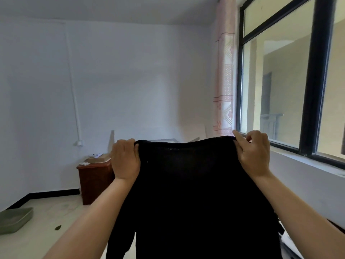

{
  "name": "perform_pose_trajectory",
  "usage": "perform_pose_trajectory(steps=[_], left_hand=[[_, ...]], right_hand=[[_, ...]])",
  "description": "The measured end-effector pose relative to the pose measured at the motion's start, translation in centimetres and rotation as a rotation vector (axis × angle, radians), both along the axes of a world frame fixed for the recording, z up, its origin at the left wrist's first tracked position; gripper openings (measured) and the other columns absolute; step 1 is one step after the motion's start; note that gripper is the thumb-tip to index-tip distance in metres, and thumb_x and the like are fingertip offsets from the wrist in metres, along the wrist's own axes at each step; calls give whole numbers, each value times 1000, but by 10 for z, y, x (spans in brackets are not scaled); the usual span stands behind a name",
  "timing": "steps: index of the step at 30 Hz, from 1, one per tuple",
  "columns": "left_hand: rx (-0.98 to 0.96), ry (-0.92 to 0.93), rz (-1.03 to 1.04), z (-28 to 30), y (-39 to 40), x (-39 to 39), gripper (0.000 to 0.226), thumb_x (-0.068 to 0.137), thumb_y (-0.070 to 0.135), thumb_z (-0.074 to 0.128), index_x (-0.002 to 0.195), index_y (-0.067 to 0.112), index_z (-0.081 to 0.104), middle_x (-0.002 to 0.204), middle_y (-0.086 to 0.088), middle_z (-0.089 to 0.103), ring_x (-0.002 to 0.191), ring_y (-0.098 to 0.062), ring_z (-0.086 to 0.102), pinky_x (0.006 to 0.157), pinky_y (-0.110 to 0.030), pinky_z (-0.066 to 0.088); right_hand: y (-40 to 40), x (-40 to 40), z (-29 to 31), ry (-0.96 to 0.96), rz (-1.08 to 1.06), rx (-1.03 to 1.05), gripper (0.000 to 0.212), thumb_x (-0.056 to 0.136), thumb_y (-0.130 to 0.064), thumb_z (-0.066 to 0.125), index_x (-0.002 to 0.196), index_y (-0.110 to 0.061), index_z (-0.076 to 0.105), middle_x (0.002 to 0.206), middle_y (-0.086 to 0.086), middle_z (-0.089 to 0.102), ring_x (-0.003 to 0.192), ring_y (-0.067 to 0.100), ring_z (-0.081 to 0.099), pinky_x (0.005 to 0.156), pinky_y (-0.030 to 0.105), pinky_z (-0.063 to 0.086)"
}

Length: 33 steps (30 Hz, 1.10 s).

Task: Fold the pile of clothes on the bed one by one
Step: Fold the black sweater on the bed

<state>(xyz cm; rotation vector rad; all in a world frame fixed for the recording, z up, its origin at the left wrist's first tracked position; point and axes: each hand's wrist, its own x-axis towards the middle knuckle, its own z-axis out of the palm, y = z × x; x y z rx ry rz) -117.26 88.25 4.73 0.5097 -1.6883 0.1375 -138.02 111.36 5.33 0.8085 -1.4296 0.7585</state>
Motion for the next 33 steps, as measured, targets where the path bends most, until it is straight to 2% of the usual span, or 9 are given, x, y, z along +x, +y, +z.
perform_pose_trajectory(steps=[4,6,9,14,17,20,24,27,33], left_hand=[[-239,77,88,1,7,22,23,87,23,37,81,3,46,72,-22,53,70,-28,39,55,-38,39],[-292,136,84,9,8,30,14,87,23,38,86,10,38,88,-11,42,73,-25,29,59,-37,34],[-349,163,69,22,8,40,10,82,19,40,87,10,37,88,-5,29,74,-26,27,62,-36,22],[-407,151,134,29,-5,43,36,99,34,19,85,8,38,89,-8,32,74,-27,27,61,-34,19],[-399,71,175,23,-19,33,24,92,26,36,83,6,42,82,-17,50,73,-28,33,61,-36,23],[-275,-119,171,7,-39,20,29,82,20,39,72,-2,56,68,-21,56,60,-34,53,51,-39,41],[-134,-351,204,-39,-77,-9,34,80,21,37,67,-3,58,64,-18,55,55,-34,55,46,-36,43],[-18,-533,259,-88,-105,-37,34,81,21,37,64,-1,58,63,-19,55,55,-32,56,47,-34,42],[466,-851,372,-197,-166,-90,26,96,19,40,104,0,56,106,-19,54,101,-33,47,76,-40,32]], right_hand=[[17,19,-4,-33,37,-64,27,73,-3,67,99,0,70,63,18,51,58,40,50,56,41,43],[23,26,5,12,30,-89,23,75,-4,67,98,1,70,63,19,52,57,40,51,58,40,40],[27,29,23,101,37,-122,24,81,-13,57,95,1,71,63,19,53,61,35,50,61,36,37],[15,17,42,153,79,-86,26,81,-14,54,93,1,71,64,19,53,70,21,31,62,28,27],[-7,-1,33,139,93,7,20,74,-8,66,90,2,72,61,18,52,63,30,45,58,32,39],[-34,-27,8,86,144,145,19,68,-4,67,85,2,72,59,17,51,52,34,51,53,36,45],[-84,-66,-54,-33,191,291,20,74,-13,59,81,1,73,57,18,50,52,33,52,50,37,48],[-125,-91,-111,-170,230,397,15,65,-7,65,75,2,72,55,18,50,50,35,53,48,38,47],[-200,-128,-221,-494,270,626,23,55,7,81,76,2,73,56,21,51,50,37,53,46,38,47]])
